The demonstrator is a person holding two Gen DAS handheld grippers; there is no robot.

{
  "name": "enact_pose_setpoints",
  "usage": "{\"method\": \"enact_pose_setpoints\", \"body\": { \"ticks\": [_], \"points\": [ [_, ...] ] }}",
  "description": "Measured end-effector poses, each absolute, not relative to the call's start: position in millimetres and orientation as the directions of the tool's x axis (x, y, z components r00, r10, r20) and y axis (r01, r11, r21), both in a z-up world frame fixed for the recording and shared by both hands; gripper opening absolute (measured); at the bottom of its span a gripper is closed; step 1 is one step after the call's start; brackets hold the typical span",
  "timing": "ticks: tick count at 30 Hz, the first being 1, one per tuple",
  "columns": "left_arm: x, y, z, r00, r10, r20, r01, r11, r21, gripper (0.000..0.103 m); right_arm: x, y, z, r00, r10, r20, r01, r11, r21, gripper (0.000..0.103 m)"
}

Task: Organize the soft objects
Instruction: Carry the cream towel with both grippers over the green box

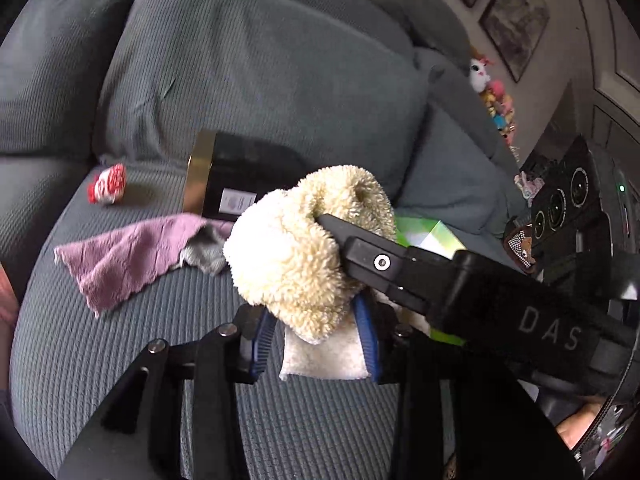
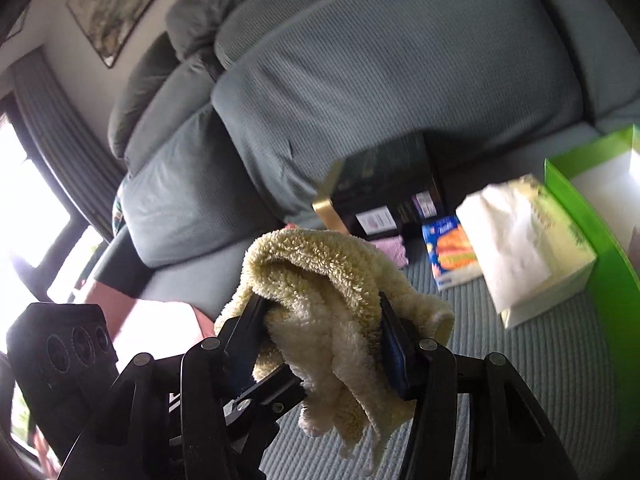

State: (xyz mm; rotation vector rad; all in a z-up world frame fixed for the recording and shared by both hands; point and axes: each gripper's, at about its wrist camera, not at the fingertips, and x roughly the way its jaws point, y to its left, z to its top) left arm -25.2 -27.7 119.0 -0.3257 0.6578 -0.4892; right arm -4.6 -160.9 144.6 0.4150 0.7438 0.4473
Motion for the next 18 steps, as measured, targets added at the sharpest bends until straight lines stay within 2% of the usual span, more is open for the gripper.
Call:
{"method": "enact_pose_setpoints", "body": {
  "ticks": [9, 18],
  "points": [
    [-40.1, -23.0, 137.5, 0.749, -0.525, -0.404, 0.374, 0.839, -0.396, 0.034, -21.7, -163.9, 170.2, 0.715, 0.526, -0.461, -0.327, 0.834, 0.444, 0.055],
    [-42.0, -28.3, 145.6, 0.75, -0.551, -0.367, 0.413, 0.823, -0.391, 0.034, -32.7, -169.0, 181.6, 0.745, 0.509, -0.431, -0.341, 0.846, 0.409, 0.055]
  ]
}}
